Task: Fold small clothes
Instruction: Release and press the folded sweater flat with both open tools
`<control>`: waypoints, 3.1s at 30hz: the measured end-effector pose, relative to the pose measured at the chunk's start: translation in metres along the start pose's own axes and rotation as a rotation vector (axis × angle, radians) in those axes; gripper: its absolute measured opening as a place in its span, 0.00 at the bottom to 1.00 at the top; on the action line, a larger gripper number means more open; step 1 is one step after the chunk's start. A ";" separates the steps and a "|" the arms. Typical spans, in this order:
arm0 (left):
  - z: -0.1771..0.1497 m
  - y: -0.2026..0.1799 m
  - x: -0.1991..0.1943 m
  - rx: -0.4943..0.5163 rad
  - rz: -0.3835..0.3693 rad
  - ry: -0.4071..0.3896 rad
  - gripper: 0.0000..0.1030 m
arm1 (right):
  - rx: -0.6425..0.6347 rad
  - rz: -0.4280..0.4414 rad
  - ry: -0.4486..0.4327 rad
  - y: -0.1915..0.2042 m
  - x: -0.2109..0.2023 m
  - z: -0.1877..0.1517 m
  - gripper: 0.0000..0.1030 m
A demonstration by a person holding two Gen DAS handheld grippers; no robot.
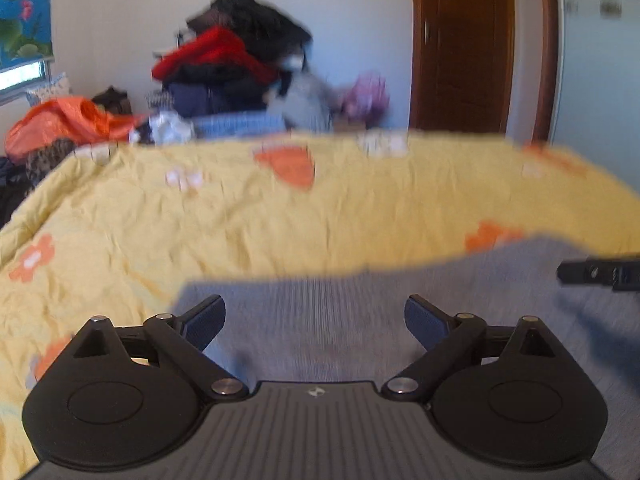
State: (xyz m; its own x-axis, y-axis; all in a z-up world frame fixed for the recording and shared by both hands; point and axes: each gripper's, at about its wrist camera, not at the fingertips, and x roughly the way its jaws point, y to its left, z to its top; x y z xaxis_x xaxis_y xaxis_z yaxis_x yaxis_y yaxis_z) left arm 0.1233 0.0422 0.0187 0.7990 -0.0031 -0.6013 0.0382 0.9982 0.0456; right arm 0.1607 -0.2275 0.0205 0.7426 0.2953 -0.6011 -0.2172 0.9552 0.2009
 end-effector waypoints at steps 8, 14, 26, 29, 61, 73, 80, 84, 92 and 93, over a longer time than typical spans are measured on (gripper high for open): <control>-0.029 0.029 0.018 -0.062 -0.011 0.062 0.96 | -0.078 -0.050 -0.049 -0.017 -0.008 -0.029 0.58; -0.028 0.012 -0.021 -0.062 0.043 0.058 0.95 | -0.075 -0.069 -0.109 0.008 -0.048 -0.030 0.72; -0.058 0.008 -0.024 -0.091 -0.012 0.039 0.98 | -0.029 -0.149 0.008 -0.020 -0.030 -0.055 0.97; -0.058 0.009 -0.024 -0.093 -0.013 0.039 0.98 | -0.005 -0.153 0.025 -0.011 -0.036 -0.049 0.86; -0.060 0.014 -0.023 -0.057 -0.051 0.047 1.00 | -0.232 -0.054 0.007 0.032 -0.017 -0.052 0.96; -0.067 0.000 -0.079 -0.112 -0.142 0.019 1.00 | -0.193 0.042 -0.046 0.049 -0.088 -0.064 0.94; -0.109 -0.034 -0.090 0.081 -0.158 0.069 1.00 | -0.261 -0.010 0.099 0.052 -0.081 -0.109 1.00; -0.112 -0.006 -0.092 0.058 -0.149 0.074 1.00 | -0.252 -0.018 0.110 0.040 -0.094 -0.111 1.00; -0.124 0.047 -0.127 -0.154 -0.128 0.139 1.00 | -0.198 -0.016 0.068 0.033 -0.130 -0.113 1.00; -0.128 0.051 -0.133 -0.157 -0.125 0.132 1.00 | -0.200 -0.022 0.108 0.030 -0.125 -0.117 1.00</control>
State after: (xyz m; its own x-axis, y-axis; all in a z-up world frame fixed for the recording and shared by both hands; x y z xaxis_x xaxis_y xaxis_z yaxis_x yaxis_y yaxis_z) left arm -0.0575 0.1015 -0.0013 0.7082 -0.1298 -0.6939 0.0299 0.9876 -0.1543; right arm -0.0130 -0.2332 0.0115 0.6786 0.2639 -0.6855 -0.3308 0.9430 0.0355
